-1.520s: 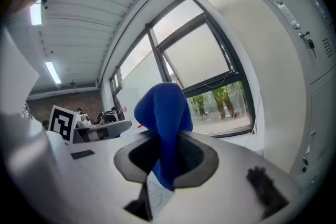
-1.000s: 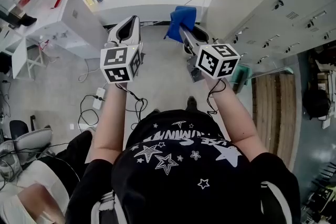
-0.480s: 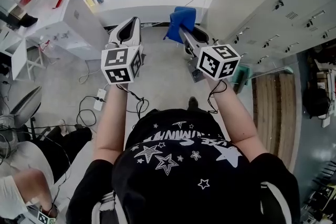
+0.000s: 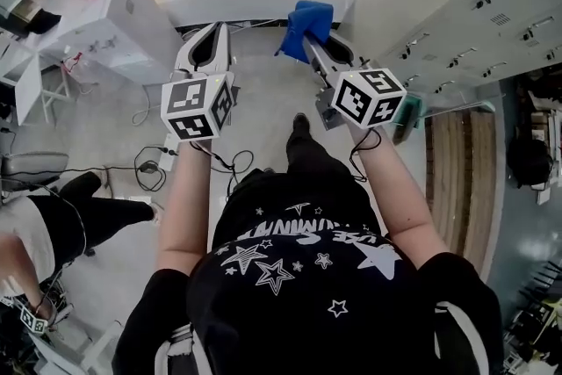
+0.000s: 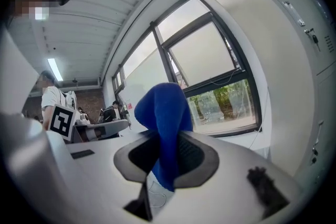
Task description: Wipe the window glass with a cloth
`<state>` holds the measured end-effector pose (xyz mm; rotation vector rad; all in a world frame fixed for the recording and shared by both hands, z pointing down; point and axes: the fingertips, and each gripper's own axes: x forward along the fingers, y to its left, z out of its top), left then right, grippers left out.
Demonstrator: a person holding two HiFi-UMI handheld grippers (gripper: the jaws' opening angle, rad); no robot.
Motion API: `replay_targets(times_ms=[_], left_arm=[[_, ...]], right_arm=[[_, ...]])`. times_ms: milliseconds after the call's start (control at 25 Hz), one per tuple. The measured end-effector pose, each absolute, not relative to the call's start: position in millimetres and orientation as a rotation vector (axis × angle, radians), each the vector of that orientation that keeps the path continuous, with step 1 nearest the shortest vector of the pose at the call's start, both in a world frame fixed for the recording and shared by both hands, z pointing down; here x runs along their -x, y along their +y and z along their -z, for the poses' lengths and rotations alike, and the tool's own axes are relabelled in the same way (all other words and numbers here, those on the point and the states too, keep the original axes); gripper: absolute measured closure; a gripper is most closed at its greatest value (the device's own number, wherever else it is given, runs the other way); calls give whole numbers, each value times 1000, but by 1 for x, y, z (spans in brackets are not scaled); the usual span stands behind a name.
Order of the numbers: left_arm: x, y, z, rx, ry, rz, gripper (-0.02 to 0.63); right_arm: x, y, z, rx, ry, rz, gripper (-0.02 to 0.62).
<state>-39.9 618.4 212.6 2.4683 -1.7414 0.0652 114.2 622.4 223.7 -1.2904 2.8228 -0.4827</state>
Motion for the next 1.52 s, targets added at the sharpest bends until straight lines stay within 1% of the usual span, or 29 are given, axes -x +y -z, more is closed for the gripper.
replay_targets(times_ms=[320,600,1000,1320,1520], left_arm=[[53,585,-228,-2424,-1788,-96,598],[62,500,-243,-2364,-1836,-150,598],[46,372,-246,-2342,-1831,-219,598],[47,303,-250,-2278,-1885,-232,598],[38,280,-250,-2286,-1899,-253,598]], right_arm=[[-122,565,-236,1336,2815,446,522],[-127,466,-255,1310,2805,528,522],[-144,330,-265,1283,2819,601,522],[-163,252,-271,1280,2819,627,522],[-159,218,-273,1233,2818,642,522]])
